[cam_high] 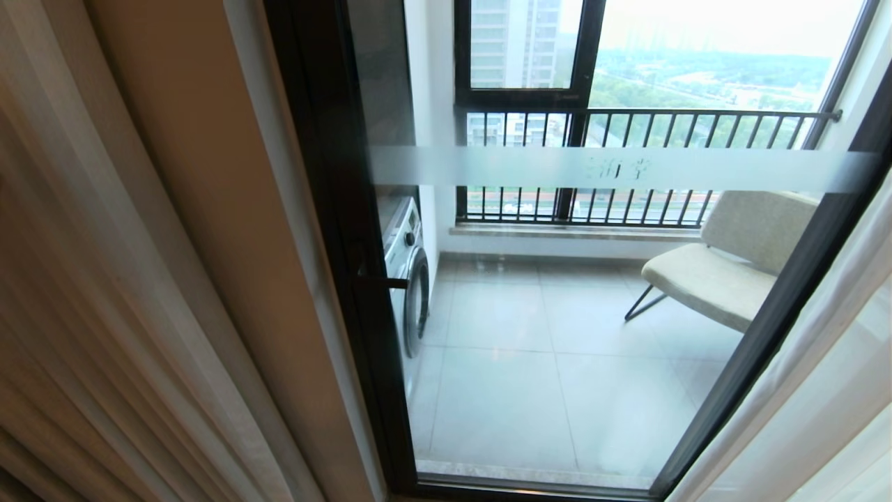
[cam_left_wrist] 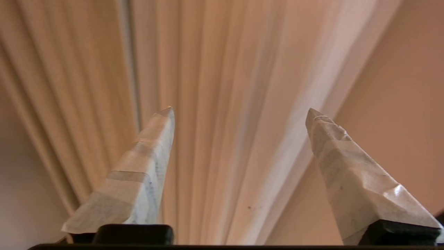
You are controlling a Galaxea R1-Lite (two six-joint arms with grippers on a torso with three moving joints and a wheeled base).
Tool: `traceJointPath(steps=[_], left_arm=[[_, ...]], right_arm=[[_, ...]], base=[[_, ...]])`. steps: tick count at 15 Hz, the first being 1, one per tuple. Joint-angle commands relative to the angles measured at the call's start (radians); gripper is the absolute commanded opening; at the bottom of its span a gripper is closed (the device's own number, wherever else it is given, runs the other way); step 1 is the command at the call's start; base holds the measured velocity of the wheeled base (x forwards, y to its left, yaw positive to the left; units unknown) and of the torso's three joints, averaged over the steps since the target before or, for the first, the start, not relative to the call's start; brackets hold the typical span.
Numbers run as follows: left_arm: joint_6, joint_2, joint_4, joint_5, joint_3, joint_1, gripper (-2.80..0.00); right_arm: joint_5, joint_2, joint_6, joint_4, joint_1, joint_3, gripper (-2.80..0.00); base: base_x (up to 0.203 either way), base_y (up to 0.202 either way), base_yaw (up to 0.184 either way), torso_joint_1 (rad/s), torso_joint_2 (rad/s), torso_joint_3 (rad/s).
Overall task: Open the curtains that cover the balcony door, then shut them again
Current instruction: Close the inner curtains on both sides
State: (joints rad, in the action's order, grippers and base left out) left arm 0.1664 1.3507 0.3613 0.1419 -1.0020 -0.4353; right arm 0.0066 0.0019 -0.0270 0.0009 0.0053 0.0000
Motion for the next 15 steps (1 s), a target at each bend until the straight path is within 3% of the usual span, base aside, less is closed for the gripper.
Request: traceJointPath(steps=[1, 11, 15], left_arm=[[0.002, 0.033, 0.004, -0.021, -0.008, 0.000, 0.00], [0.002, 0.151, 0.079, -0.105, -0.076, 0.012, 0.00], [0.001, 0.212, 0.082, -0.107, -0.123, 0.021, 0.00]], right_arm=[[0.000, 0.000, -0.001, 0.001, 0.001, 0.000, -2.80], [0.000, 0.000, -0.001, 0.001, 0.001, 0.000, -2.80], [0.000, 0.000, -0.001, 0.000, 0.001, 0.000, -2.80]], base=[[0.000, 0.000, 0.000, 0.000, 0.00, 0.000], [0.000, 0.000, 0.000, 0.000, 0.00, 0.000], [0.000, 0.000, 0.000, 0.000, 0.00, 0.000]])
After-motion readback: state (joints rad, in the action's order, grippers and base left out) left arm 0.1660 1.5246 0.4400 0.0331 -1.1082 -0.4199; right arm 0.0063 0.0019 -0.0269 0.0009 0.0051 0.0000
